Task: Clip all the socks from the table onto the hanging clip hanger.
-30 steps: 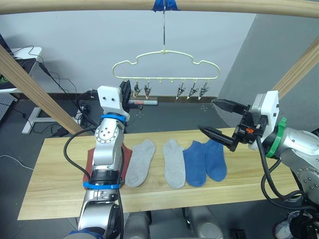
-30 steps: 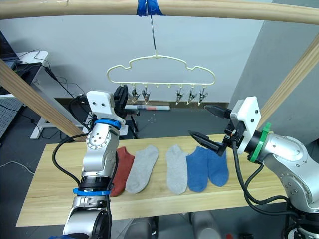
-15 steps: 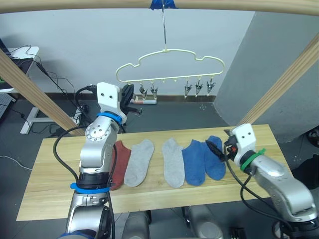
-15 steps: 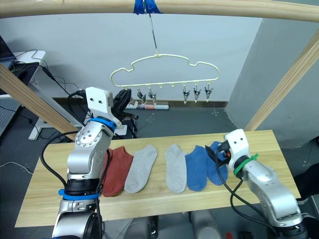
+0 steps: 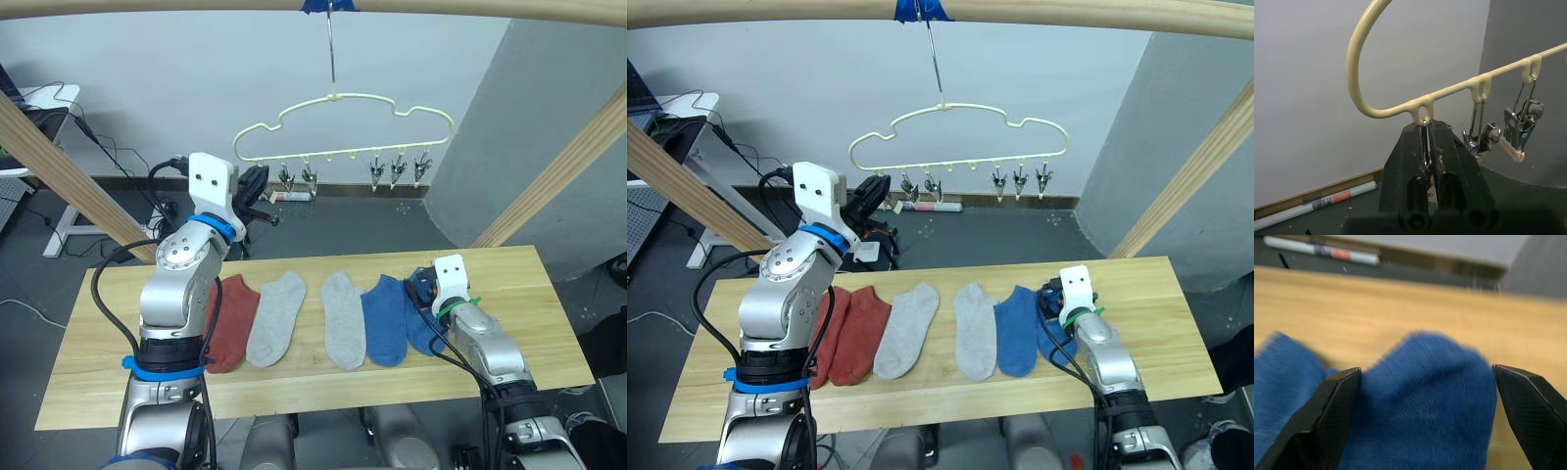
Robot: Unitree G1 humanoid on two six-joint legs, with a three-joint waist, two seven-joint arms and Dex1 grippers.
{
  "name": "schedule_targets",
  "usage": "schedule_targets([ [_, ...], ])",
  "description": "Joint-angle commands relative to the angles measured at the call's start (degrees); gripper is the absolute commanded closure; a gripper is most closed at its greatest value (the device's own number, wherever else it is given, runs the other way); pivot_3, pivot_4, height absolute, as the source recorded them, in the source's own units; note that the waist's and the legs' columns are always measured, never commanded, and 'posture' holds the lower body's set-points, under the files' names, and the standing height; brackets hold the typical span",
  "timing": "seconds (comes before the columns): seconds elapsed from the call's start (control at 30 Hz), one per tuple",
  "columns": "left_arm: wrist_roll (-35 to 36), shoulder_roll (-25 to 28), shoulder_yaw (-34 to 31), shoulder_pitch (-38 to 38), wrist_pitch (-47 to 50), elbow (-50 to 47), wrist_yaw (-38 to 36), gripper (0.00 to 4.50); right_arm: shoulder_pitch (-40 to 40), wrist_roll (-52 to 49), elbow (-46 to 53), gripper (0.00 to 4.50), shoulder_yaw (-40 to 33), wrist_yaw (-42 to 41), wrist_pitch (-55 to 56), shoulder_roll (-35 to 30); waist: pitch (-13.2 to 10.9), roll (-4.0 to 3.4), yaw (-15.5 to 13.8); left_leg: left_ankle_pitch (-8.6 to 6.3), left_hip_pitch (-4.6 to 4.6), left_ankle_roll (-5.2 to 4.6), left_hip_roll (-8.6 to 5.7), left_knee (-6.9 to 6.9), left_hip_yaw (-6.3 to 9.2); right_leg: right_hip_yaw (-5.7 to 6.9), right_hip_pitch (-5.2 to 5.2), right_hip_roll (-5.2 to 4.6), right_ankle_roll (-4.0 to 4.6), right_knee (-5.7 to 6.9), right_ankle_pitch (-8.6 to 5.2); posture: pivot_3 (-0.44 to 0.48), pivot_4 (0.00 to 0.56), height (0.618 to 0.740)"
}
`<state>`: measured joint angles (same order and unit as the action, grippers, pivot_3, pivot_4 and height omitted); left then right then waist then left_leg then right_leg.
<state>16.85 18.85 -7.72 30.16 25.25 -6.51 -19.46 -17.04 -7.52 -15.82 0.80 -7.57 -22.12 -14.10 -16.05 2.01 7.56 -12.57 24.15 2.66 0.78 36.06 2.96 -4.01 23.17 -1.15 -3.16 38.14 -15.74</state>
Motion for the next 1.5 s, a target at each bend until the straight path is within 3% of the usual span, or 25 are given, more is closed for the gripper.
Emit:
schedule_targets([
  [0.03,0.94,0.69,-0.45,0.50,0.01,-3.33,-0.59,4.50,0.79,-0.12,-1.37,0.61,-1.84,-0.13,-1.21,0.40,0.00,0.00,-0.07,0.00,0.00,0.00,0.00,0.00,0.01,0.01,0.00,0.00,0.00,0.02,0.00,-0.165,0.289,0.740],
  [0.4,5.96,1.91,-2.00,1.61,4.58,-4.68,-3.19,4.50,2.05,0.99,1.87,4.46,0.74,-5.15,1.68,1.18,0.00,0.00,-1.11,0.00,-0.05,0.00,-0.02,0.04,0.02,0.02,0.00,0.01,-0.01,0.15,0.01,-0.156,0.287,0.740],
  [0.77,12.53,1.80,-3.62,3.34,9.50,-5.18,-4.08,4.50,-3.08,7.11,16.77,4.49,12.96,-18.08,12.11,-2.40,-0.04,-0.02,-1.05,0.01,-0.02,0.01,-0.05,0.05,0.02,0.04,0.07,0.02,-0.02,0.22,0.00,-0.173,0.281,0.740],
  [1.0,14.74,2.00,-4.16,3.96,11.30,-5.36,-4.24,4.50,-9.90,7.37,15.62,4.49,15.68,-22.68,15.06,-0.78,-0.05,0.00,-1.46,0.01,0.00,0.02,-0.02,0.08,0.10,0.10,0.08,-0.02,-0.02,0.30,0.00,-0.167,0.278,0.740],
  [1.27,18.07,1.88,-5.48,3.62,14.21,-6.62,-4.15,4.50,-12.17,5.71,15.25,4.49,16.72,-25.16,12.93,3.11,-0.05,0.00,-1.48,0.02,0.00,0.02,0.01,0.13,0.13,0.11,0.11,-0.09,-0.01,0.41,0.00,-0.163,0.277,0.740],
  [1.5,19.68,1.26,-5.27,3.68,15.33,-7.30,-3.79,4.50,-16.74,7.51,7.05,4.49,17.69,-22.96,15.95,9.39,-0.06,0.00,-1.44,0.02,0.00,0.03,0.01,0.26,0.14,0.11,0.13,-0.09,-0.01,0.54,0.00,-0.160,0.274,0.740],
])
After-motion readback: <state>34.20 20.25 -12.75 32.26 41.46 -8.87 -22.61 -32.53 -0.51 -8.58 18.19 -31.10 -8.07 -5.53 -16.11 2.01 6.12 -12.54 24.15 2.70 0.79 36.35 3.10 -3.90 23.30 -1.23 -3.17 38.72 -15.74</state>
